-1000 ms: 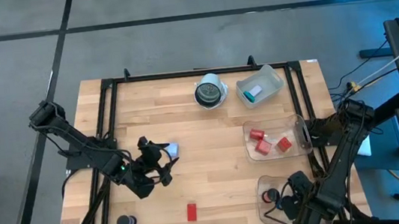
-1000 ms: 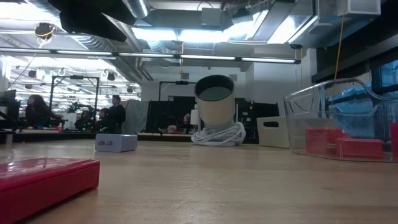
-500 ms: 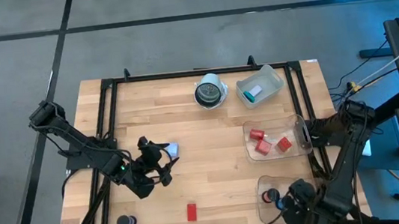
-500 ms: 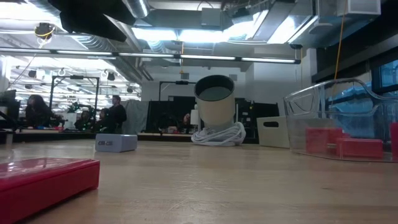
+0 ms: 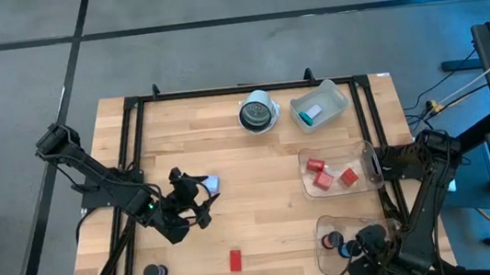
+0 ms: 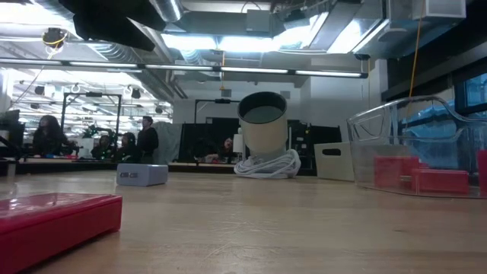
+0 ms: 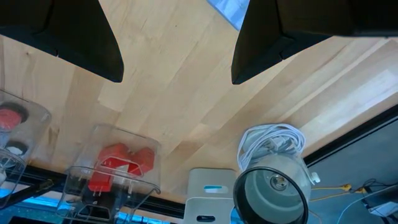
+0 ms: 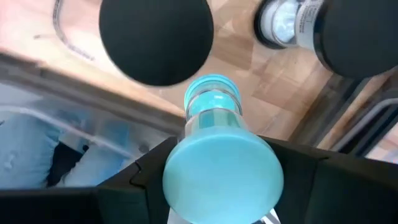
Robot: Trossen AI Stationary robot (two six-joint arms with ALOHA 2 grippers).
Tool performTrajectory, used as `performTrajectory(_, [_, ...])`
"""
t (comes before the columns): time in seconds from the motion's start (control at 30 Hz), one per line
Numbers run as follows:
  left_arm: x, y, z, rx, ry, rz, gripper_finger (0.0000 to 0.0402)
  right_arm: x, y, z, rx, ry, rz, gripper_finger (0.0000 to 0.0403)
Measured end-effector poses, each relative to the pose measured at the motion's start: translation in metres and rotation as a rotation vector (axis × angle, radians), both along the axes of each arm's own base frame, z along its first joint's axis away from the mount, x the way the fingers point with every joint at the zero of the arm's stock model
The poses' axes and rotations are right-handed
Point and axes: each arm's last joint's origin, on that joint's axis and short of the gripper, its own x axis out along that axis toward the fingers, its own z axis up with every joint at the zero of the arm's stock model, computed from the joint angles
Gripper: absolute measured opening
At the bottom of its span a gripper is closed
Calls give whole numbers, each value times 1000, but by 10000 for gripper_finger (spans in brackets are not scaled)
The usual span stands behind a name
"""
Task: Pick & Place Office items
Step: Put the light blue hourglass into the bottom transparent bin
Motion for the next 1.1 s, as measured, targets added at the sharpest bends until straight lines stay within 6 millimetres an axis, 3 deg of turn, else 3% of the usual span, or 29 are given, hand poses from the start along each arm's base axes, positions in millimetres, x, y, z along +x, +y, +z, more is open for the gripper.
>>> performTrajectory(0.23, [0,0,0,0,0,0,297,1,7,-16,-41,30,6,197])
performTrajectory(1.1, [0,0,0,0,-1,0,297,1,7,-17,-42,31,2,199])
